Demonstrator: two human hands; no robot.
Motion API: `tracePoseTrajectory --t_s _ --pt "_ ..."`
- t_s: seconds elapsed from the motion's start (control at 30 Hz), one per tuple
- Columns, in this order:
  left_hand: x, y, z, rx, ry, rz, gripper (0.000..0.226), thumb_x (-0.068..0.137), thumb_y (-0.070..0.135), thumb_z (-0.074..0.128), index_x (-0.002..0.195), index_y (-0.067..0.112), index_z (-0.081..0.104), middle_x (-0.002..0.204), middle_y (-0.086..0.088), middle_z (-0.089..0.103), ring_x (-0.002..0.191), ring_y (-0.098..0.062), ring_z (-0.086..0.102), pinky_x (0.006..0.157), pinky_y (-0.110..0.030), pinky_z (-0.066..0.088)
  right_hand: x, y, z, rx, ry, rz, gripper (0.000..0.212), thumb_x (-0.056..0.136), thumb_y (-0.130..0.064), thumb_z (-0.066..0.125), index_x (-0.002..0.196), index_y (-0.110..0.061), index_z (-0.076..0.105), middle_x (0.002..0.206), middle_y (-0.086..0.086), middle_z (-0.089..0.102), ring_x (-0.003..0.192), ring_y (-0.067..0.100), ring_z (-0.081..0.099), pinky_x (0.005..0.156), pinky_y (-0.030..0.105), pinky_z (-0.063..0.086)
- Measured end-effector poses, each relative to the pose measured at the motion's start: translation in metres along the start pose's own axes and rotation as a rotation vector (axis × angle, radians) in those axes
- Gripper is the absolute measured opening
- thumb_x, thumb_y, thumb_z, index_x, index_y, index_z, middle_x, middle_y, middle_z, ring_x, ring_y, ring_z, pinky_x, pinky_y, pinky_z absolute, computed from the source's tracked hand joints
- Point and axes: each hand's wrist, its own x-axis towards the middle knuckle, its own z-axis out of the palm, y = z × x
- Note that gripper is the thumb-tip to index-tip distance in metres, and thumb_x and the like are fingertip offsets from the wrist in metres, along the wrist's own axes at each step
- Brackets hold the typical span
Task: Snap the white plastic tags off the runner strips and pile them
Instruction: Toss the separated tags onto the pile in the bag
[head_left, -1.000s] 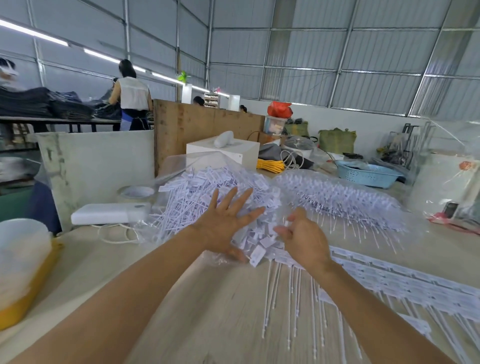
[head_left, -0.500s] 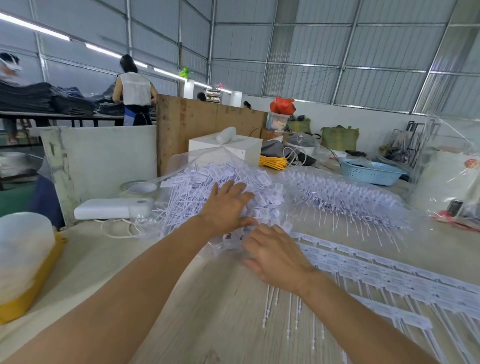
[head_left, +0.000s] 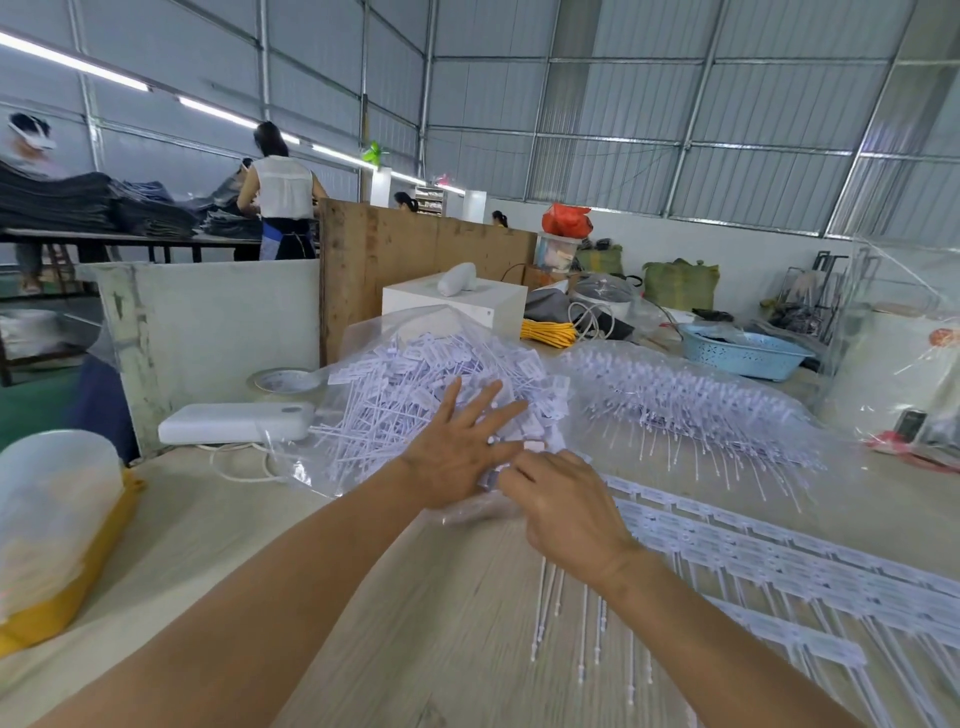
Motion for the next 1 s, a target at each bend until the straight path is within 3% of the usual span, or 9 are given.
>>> tracePoseTrajectory --t_s 0.1,0.33,0.5,0.57,0.67,0.73,0.8,0.9,1.0 --pt "0.010 -0.005 -0.001 0.014 -0.061 -0.065 0.057 0.100 0.042 0.029 0.149 0.035 0.001 0.156 0.001 -0.021 0.141 -0.036 -0.023 0.107 -0.062 -0.013 0.009 0.004 -0.018 0.037 0.128 0.010 0.027 0.051 0.016 0.058 0.065 -0.008 0.061 0.064 0.006 0.058 0.051 0.023 0.053 0.053 0.027 0.037" --pt "0.025 -0.035 -0.002 0.000 -0.075 -0.197 0.070 0.090 0.057 0.044 0.147 0.040 0.007 0.158 0.002 -0.003 0.143 -0.036 -0.012 0.109 -0.065 -0.002 0.019 -0.003 -0.067 0.162 0.158 -0.085 0.026 0.065 0.017 0.042 0.066 -0.001 0.061 0.064 0.010 0.054 0.059 0.024 0.048 0.052 0.027 0.035" --pt "0.016 -0.019 0.018 0.003 -0.009 -0.237 0.073 0.089 0.058 0.045 0.146 0.039 0.005 0.158 -0.005 -0.001 0.141 -0.041 -0.015 0.108 -0.069 -0.002 -0.010 -0.032 -0.059 0.276 -0.099 -0.159 0.029 0.043 0.012 0.048 0.064 -0.006 0.056 0.064 0.006 0.049 0.057 0.022 0.047 0.053 0.028 0.032" --pt "0.008 -0.014 0.023 0.013 -0.011 -0.201 0.076 0.089 0.064 0.037 0.148 0.037 -0.003 0.158 -0.006 -0.006 0.140 -0.042 -0.018 0.106 -0.070 -0.007 -0.017 -0.040 -0.051 0.241 -0.236 -0.160 0.025 0.048 0.007 0.051 0.067 -0.009 0.056 0.068 0.005 0.052 0.063 0.024 0.049 0.056 0.028 0.031" --pt "0.000 -0.018 0.020 -0.072 0.003 -0.114 0.080 0.084 0.071 0.034 0.142 0.048 -0.016 0.157 -0.003 -0.018 0.138 -0.038 -0.027 0.101 -0.068 -0.017 -0.023 -0.038 -0.037 0.194 -0.539 -0.120 0.017 0.077 0.003 0.050 0.089 -0.006 0.058 0.092 0.011 0.057 0.090 0.029 0.051 0.069 0.034 0.034" --pt "-0.006 -0.022 0.012 -0.147 0.035 -0.065 0.082 0.080 0.076 0.036 0.131 0.059 -0.025 0.153 0.001 -0.028 0.134 -0.036 -0.035 0.100 -0.068 -0.019 -0.025 -0.035 -0.031 0.294 -0.556 -0.022 0.013 0.093 -0.017 0.047 0.091 -0.010 0.058 0.097 0.008 0.057 0.095 0.028 0.051 0.074 0.035 0.037" --pt "-0.012 -0.022 0.006 -0.158 0.085 -0.031 0.083 0.078 0.077 0.038 0.128 0.062 -0.026 0.153 0.000 -0.028 0.135 -0.036 -0.034 0.101 -0.067 -0.020 -0.019 -0.031 -0.030 0.412 -0.452 0.176 0.022 0.097 -0.027 0.045 0.089 -0.013 0.060 0.097 0.008 0.058 0.093 0.025 0.055 0.075 0.032 0.039" --pt "-0.017 -0.019 0.003 -0.104 0.102 -0.031 0.083 0.074 0.083 0.034 0.140 0.056 -0.009 0.158 -0.002 -0.012 0.140 -0.036 -0.025 0.105 -0.067 -0.016 -0.001 -0.018 -0.024 0.349 -0.346 0.363 0.016 0.091 -0.007 0.048 0.090 0.000 0.063 0.102 0.017 0.056 0.097 0.029 0.055 0.081 0.033 0.041" --pt "-0.019 -0.017 0.002 -0.069 0.082 -0.045 0.083 0.074 0.083 0.031 0.145 0.046 0.011 0.158 -0.002 0.004 0.143 -0.036 -0.014 0.107 -0.066 -0.013 0.012 -0.008 -0.016 0.197 -0.476 0.430 0.020 0.085 0.000 0.047 0.098 0.003 0.063 0.109 0.020 0.058 0.106 0.032 0.052 0.087 0.030 0.034"
